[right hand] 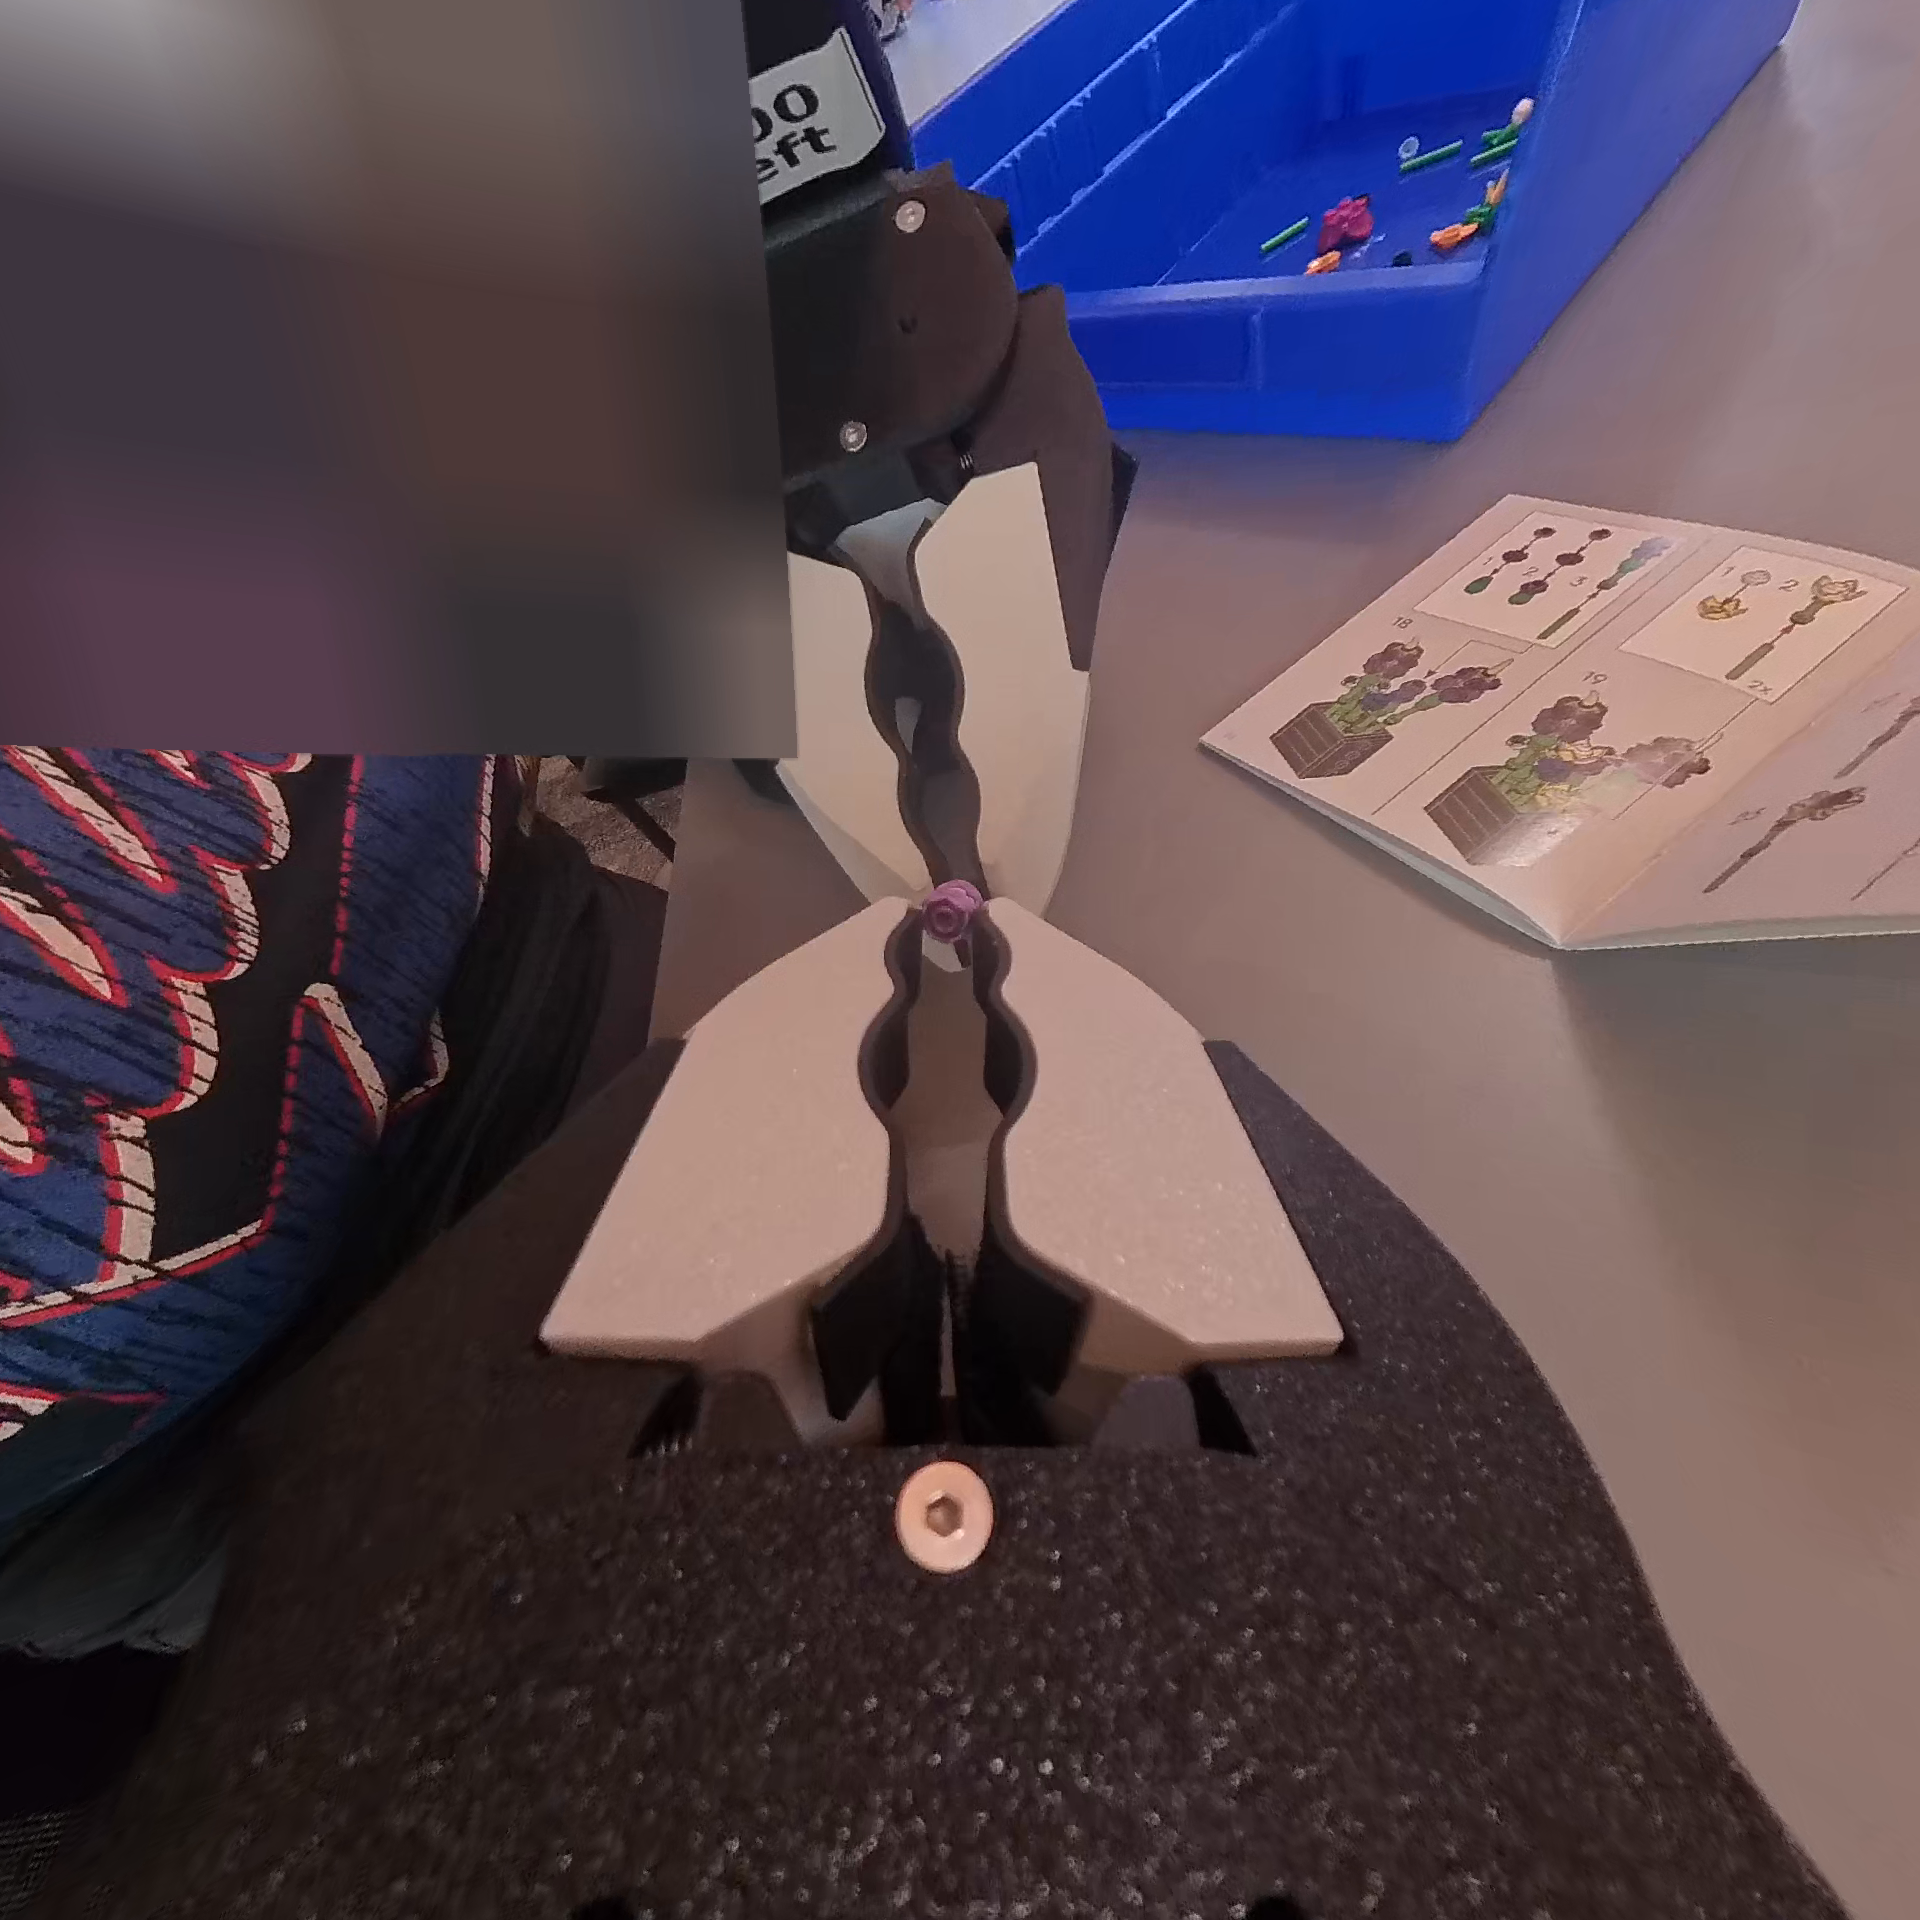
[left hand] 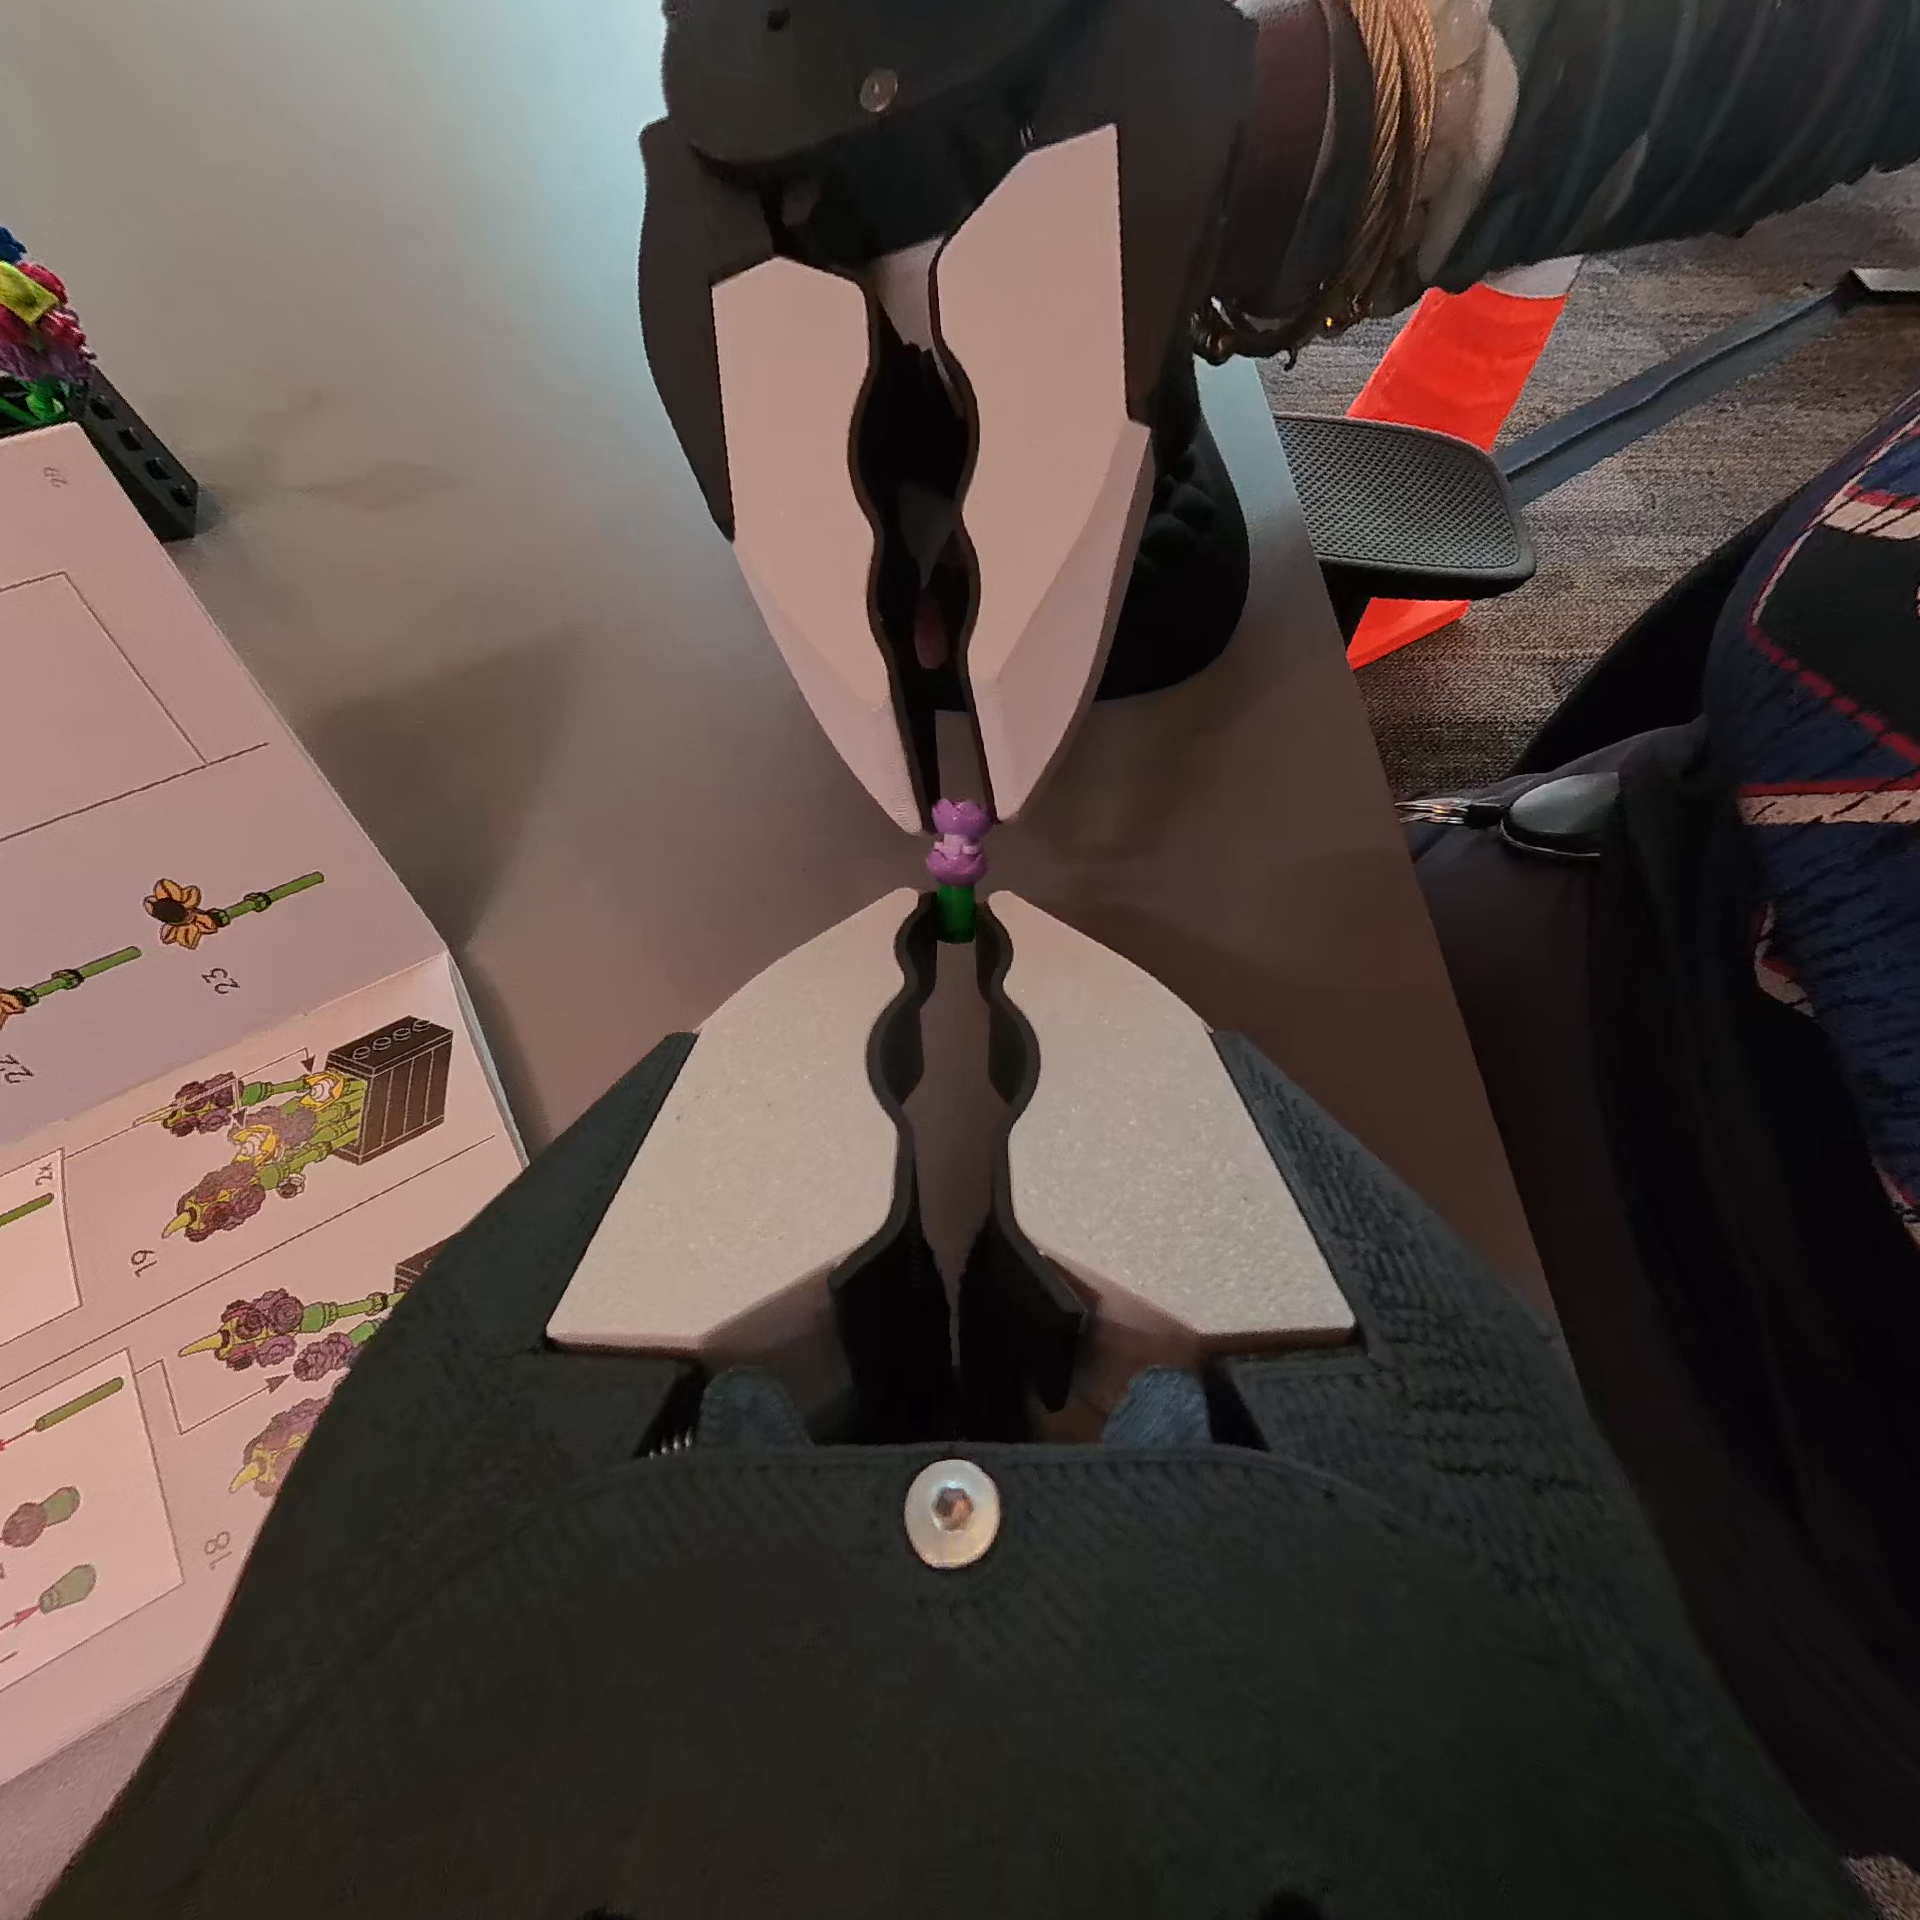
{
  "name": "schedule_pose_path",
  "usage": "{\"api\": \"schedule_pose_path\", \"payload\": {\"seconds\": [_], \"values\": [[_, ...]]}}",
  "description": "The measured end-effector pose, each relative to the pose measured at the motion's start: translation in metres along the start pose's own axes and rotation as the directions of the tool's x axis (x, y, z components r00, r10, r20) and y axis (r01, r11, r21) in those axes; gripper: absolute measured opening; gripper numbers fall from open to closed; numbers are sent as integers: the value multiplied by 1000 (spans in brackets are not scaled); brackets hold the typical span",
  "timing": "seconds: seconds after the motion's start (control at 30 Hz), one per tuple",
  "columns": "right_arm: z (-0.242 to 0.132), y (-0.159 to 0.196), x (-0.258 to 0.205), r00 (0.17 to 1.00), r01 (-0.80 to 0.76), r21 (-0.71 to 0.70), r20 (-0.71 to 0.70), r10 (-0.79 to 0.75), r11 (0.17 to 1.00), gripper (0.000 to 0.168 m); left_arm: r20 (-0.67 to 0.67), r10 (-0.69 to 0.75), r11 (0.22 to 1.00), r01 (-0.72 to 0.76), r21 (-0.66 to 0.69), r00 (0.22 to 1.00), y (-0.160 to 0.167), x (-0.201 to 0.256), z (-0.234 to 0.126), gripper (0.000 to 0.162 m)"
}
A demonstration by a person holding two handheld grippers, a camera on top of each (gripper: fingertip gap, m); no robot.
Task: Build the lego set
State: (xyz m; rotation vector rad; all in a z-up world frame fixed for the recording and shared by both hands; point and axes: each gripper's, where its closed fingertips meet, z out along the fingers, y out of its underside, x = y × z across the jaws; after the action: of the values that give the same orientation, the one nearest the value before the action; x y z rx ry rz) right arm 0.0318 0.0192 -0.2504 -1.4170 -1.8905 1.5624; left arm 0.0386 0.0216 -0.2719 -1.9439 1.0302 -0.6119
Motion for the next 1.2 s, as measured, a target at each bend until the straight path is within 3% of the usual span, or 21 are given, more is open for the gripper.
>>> {"api": "schedule_pose_path", "payload": {"seconds": [0.43,0.63,0.77,0.83,0.97,1.2], "values": [[8,22,5,974,-208,-192,52,221,959,9,-16,13,988,-16,-153,1000,20,2,10,7],[13,38,1,965,-215,-318,75,251,923,9,-32,44,975,-49,-215,999,28,6,14,6],[23,47,-5,970,-168,-406,97,225,898,9,-69,2,995,-9,-95,998,12,8,8,7],[24,51,-6,963,-180,-438,102,248,881,9,-85,-15,993,5,-118,996,15,8,9,7],[20,49,-2,968,-186,-420,76,239,888,9,-73,-9,978,-6,-209,997,26,7,14,7],[5,31,1,970,-195,-270,91,226,943,9,-73,-52,980,37,-198,996,25,4,13,7]]}}
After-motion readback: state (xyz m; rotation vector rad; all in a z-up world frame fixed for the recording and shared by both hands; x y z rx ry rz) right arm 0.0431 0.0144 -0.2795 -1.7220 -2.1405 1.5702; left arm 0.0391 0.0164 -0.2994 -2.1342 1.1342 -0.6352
